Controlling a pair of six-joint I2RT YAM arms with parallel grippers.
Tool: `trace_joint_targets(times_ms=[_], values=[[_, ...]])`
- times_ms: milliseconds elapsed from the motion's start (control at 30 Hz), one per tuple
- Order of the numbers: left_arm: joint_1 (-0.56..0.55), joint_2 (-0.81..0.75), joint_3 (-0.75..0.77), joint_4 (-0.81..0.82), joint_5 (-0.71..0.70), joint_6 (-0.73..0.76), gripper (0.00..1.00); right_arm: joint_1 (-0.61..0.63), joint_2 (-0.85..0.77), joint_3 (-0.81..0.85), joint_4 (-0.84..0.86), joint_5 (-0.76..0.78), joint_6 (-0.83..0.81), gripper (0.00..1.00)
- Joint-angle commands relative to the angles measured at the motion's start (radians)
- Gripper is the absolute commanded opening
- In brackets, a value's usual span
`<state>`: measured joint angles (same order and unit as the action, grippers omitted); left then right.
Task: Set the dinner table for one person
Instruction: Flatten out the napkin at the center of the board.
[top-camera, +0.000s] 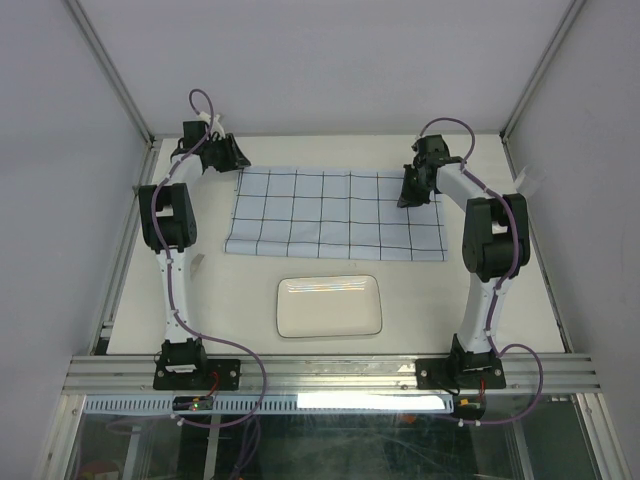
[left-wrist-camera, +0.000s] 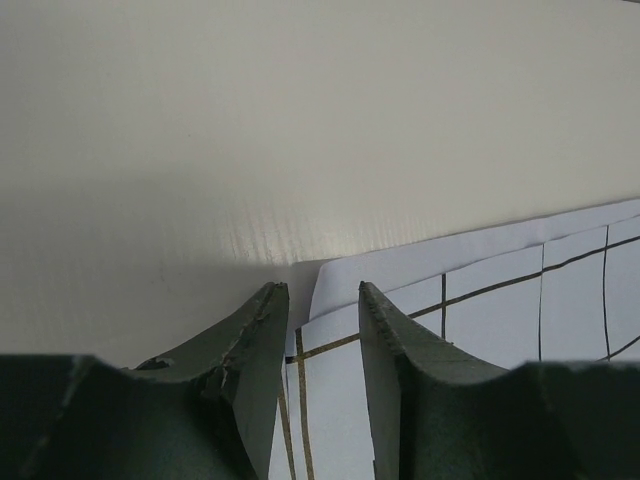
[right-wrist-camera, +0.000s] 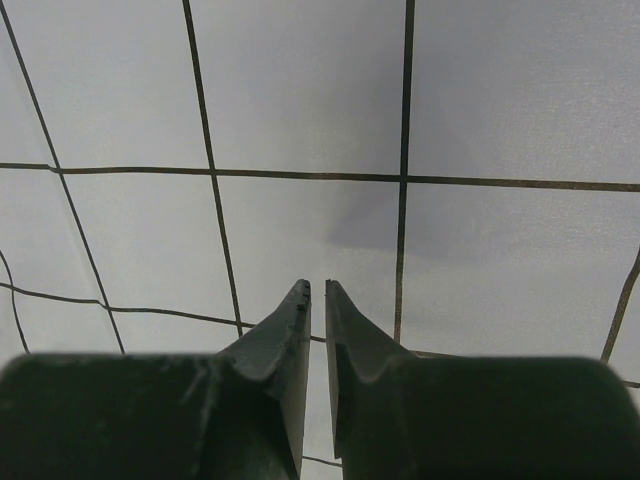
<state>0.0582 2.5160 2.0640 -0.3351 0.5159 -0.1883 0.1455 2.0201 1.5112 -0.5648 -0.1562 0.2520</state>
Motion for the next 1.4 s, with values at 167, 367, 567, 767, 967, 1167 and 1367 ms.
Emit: trace_joint_targets(times_ms=[167,367,567,767,967,1167,1367], values=[[-0.008,0.012,0.022,0.001,0.005,0.035,0.21,-0.006,-0.001,0.048,0.019,0.014,-0.017,0.14],[-0.012,0.022,0.029,0.001,0.027,0.024,0.08,-0.005,-0.004,0.048,0.017,0.018,-0.018,0.13],[-0.017,0.015,0.027,-0.007,0.029,0.028,0.0,-0.006,-0.004,0.05,0.016,0.022,-0.022,0.13],[-0.021,-0.024,0.027,-0.007,0.033,0.022,0.0,-0.006,0.001,0.046,0.016,0.018,-0.022,0.13],[-0.021,-0.059,0.03,-0.048,0.026,0.016,0.0,-0.005,0.0,0.049,0.015,0.018,-0.023,0.13],[-0.02,-0.12,0.026,-0.109,0.005,0.028,0.0,-0.006,0.001,0.046,0.017,0.017,-0.025,0.13],[-0.021,-0.17,0.022,-0.179,-0.03,0.04,0.0,-0.006,0.001,0.038,0.021,0.009,-0.02,0.13]])
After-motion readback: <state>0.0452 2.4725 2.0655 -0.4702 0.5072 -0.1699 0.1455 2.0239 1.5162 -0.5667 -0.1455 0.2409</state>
